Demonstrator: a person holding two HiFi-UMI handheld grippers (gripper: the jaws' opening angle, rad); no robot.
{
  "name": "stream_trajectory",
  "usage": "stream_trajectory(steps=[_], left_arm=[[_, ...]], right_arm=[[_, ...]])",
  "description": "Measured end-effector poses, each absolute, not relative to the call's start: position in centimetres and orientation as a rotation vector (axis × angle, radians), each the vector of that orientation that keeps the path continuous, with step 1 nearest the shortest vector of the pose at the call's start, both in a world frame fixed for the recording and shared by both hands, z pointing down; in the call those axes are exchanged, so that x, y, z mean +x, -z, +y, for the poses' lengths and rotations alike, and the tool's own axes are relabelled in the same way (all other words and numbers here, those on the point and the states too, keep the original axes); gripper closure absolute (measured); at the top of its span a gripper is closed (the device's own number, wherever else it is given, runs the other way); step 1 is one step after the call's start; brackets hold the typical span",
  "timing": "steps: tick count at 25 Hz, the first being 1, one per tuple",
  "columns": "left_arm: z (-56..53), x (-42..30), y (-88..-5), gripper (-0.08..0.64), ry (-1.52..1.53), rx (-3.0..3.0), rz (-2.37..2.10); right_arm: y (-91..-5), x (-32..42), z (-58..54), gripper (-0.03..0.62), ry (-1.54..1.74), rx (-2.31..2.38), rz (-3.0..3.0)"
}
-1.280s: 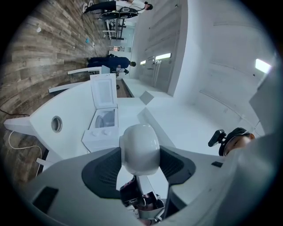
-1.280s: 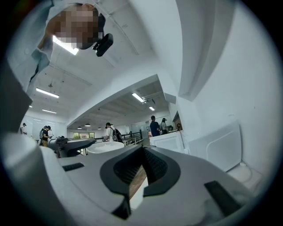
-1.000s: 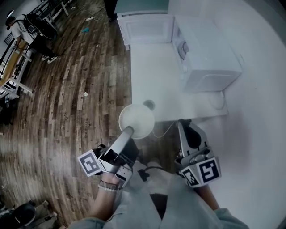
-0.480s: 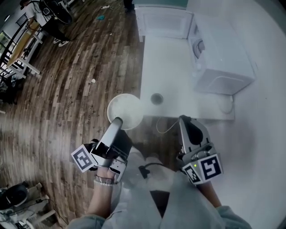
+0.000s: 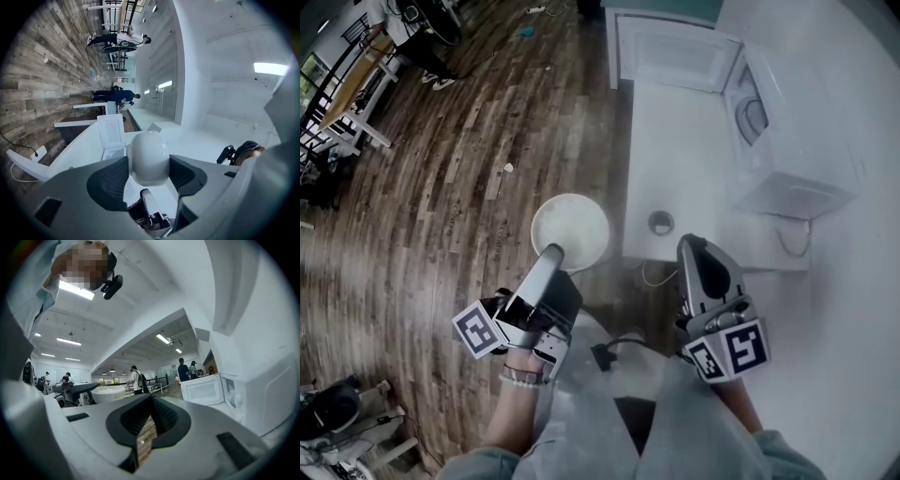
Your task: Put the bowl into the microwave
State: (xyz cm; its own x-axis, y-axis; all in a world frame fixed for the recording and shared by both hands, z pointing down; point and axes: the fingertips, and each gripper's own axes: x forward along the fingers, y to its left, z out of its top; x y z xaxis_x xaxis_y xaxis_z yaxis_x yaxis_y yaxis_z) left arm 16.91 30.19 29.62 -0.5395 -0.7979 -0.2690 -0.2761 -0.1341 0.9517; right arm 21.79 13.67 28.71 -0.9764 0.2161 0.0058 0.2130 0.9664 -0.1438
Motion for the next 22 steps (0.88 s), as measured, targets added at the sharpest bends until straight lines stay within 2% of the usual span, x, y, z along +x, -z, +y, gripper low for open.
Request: stream_trajectory(steps=[22], left_arm=[[42.6,2.5,-29.6,0.305,1.636,1.263,-1.676]], right_arm=[[-27.9,7.0,26.1,0.594,-0.149,-0.207,-3.122]])
